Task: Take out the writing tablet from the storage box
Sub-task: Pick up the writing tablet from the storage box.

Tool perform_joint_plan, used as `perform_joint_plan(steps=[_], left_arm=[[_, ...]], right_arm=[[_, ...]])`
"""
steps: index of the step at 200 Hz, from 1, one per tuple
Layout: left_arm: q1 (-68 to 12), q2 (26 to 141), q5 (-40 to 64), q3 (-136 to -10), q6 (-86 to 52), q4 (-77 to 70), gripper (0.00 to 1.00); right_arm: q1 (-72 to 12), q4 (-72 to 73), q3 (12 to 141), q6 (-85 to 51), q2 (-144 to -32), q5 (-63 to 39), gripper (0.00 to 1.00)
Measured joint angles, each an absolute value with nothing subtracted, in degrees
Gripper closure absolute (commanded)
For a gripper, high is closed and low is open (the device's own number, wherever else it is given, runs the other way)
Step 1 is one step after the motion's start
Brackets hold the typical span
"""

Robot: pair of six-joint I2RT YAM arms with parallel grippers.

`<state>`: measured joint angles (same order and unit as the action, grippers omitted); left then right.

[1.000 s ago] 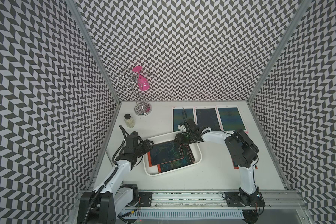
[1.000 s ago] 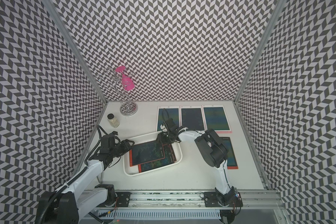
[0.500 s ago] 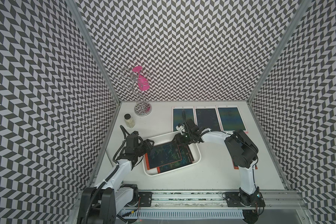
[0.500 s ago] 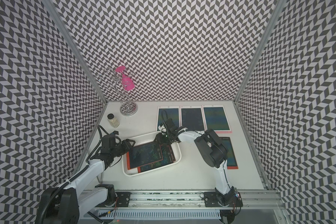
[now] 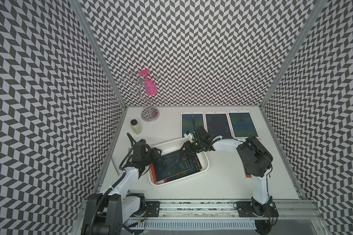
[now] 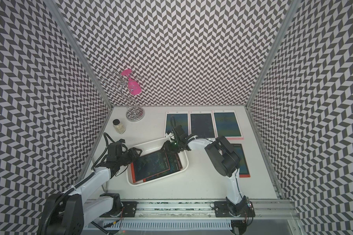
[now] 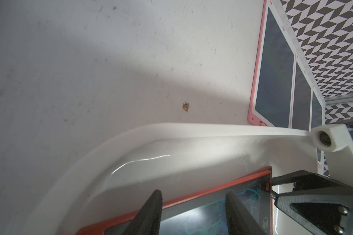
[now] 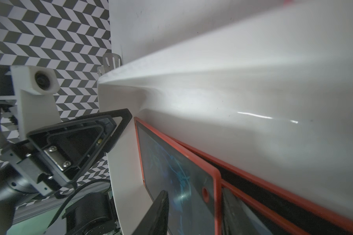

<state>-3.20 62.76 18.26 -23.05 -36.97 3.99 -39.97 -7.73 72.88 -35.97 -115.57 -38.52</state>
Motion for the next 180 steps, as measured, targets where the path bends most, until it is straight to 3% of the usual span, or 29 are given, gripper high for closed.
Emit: perform_joint_plan(steps=[180], left_arm=[[-3.18,59.88,19.49,-22.92,-37.32,4.82,0.5]], right_arm=[[-40.29,-8.99,72.88,-33.5,-114.61,-37.69,0.76]])
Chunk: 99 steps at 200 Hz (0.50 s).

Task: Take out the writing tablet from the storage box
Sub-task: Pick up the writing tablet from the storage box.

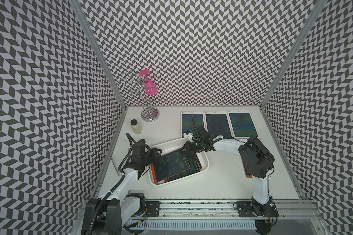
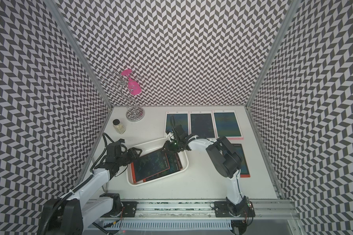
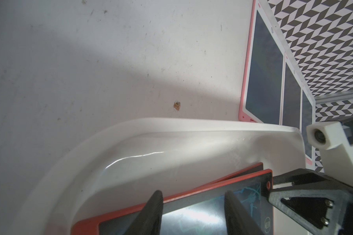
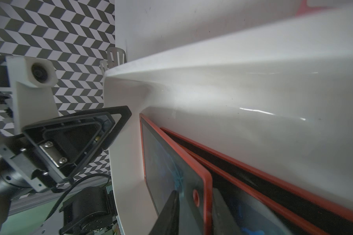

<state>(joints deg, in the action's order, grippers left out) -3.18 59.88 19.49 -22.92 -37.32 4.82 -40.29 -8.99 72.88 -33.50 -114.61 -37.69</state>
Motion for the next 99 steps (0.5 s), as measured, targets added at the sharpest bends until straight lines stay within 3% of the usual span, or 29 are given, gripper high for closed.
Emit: perform_joint_plan(steps=[99], left_arm=[[-3.18,57.63,19.99,-22.94,-37.63,5.74,0.5]], right_arm=[[-40.25,-8.75,72.69,-33.19,-114.43,-37.69,0.88]])
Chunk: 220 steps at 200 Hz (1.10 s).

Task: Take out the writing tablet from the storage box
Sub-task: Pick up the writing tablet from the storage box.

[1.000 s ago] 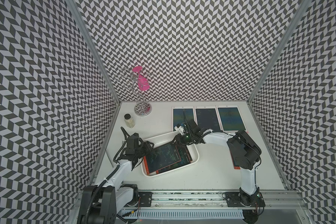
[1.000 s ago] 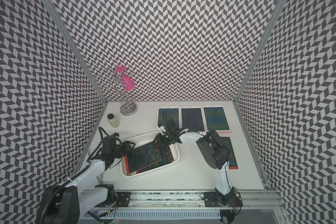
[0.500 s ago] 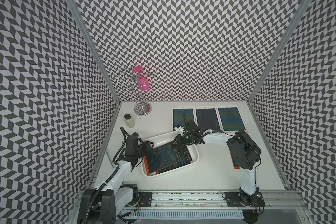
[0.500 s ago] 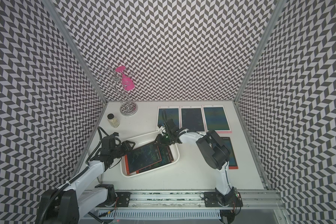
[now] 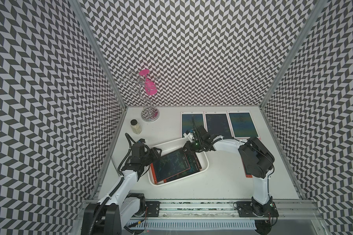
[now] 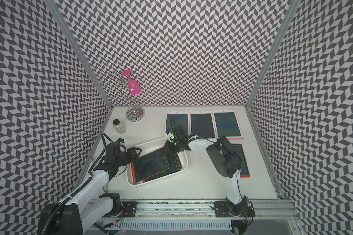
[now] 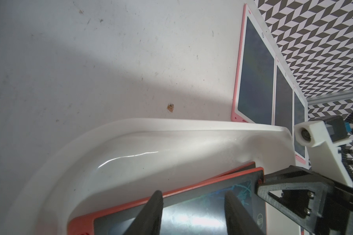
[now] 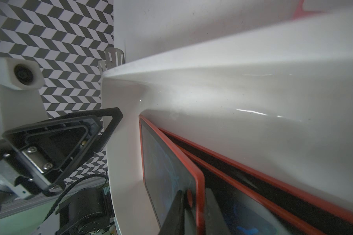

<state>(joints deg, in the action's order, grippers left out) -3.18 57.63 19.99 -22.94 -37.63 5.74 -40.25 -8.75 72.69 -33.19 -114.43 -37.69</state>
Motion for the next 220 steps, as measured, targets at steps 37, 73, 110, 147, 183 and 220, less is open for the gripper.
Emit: perform_joint_plan(steps=[37,73,110,147,183,220], left_arm=[[-3.18,57.63,20.51,-22.98,-37.63,5.74,0.5],[-3.18,56.9,21.17,-23.33,-38.26,5.8,0.5],[-2.96,55.7,22.61,-25.28,-38.92,6.09,0.49],[-2.52,55.46,25.39,-28.21,-39.05,6.04,0.49],[-1.26,55.13,26.94,-28.42,-39.33,6.04,0.48],[-0.8,54.83,27.66,-28.42,-40.03,5.87,0.48]], right_arm=[[-40.03,-6.98,72.14,-33.85,-113.01,-40.42,0.93],[-38.94,-3.97,70.63,-35.44,-111.92,-43.88,0.99],[-37.1,-1.15,68.12,-37.1,-110.43,-47.48,1.0],[-35.29,-0.97,67.55,-37.08,-108.53,-49.82,1.0],[-33.93,-1.06,67.4,-37.06,-106.04,-50.35,1.0],[-32.14,-0.93,67.09,-37.04,-104.53,-51.0,1.0]])
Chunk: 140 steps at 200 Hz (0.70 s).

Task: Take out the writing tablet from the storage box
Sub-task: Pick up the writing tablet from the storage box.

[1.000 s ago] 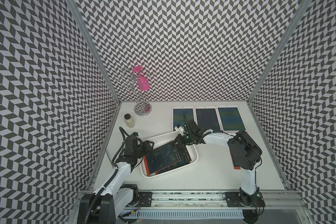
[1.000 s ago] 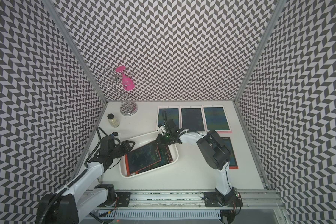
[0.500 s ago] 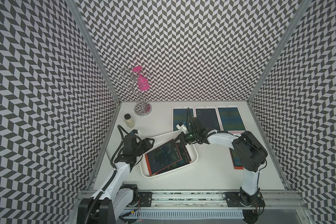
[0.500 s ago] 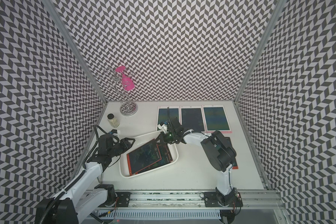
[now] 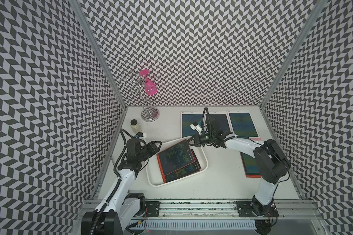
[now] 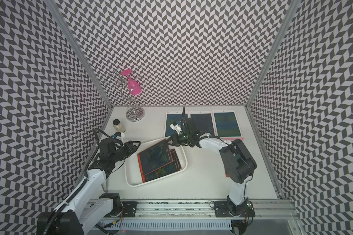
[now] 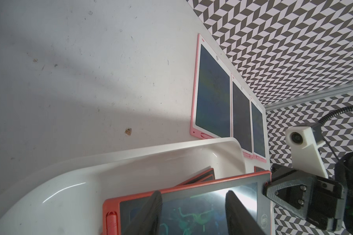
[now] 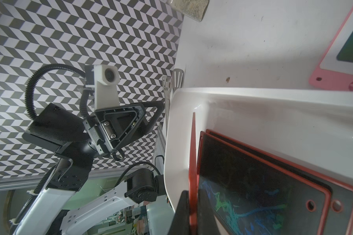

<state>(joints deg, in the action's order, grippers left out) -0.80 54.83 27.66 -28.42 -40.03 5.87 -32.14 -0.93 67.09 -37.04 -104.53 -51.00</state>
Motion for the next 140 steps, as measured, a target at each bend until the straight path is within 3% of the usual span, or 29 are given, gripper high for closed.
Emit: perform_joint_plan(steps=[140], left_arm=[[-0.32,54.78,29.47,-26.55,-40.23,3.51,0.45]], right_arm=[[-27.05,-0.82,64.53,-37.65,-100.14,-54.94,1.0]])
